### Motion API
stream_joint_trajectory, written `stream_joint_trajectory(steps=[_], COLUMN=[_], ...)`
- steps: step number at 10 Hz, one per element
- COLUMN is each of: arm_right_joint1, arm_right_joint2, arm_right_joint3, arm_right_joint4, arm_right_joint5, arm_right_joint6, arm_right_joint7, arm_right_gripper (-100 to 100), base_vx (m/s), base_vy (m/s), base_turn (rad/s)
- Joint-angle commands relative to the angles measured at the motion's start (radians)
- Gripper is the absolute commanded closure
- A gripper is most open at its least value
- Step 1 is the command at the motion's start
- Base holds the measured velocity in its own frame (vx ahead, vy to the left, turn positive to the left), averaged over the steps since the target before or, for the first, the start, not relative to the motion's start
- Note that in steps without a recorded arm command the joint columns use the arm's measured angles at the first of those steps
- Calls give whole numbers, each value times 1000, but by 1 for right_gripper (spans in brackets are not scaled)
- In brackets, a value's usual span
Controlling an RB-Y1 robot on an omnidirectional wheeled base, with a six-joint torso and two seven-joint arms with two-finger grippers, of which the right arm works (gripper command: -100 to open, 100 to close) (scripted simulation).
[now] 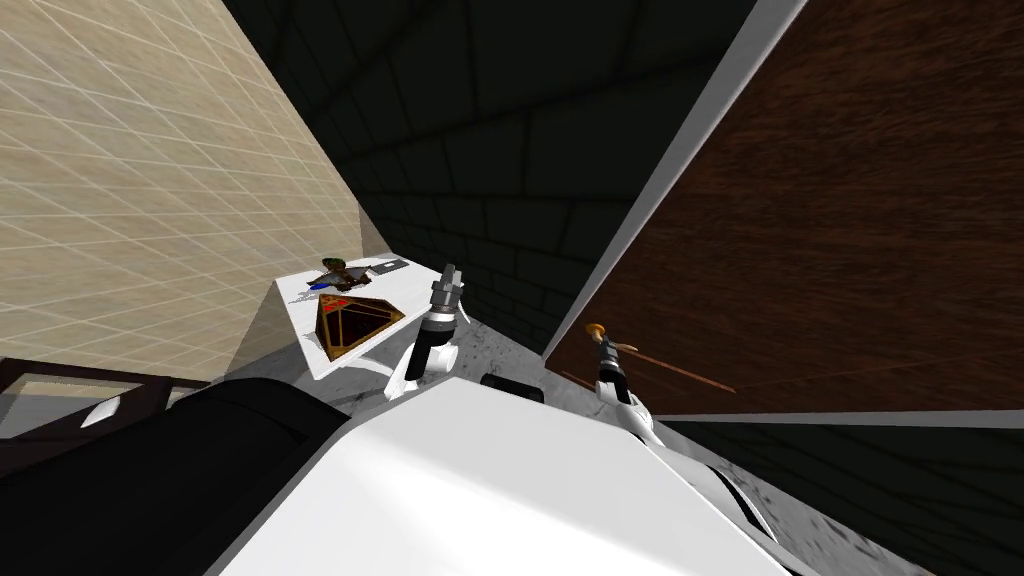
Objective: Pull the door open
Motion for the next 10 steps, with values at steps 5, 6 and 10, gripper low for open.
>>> stream_joint_trajectory(steps=[5, 6, 10], arm_right_joint1=[2, 3, 9], arm_right_joint2=[-28, -34, -43], arm_right_joint3=[48, 57, 81], arm_right_joint4=[26, 30, 37], arm_right_joint5=[-2, -3, 5], arm_right_joint6=[-31, -37, -50], arm_right_joint7=[-37, -44, -69], arm_right_gripper=[100, 100, 100], base_vx=[-249, -265, -182], base_vy=[-95, -93, -59], base_turn=[228, 249, 113])
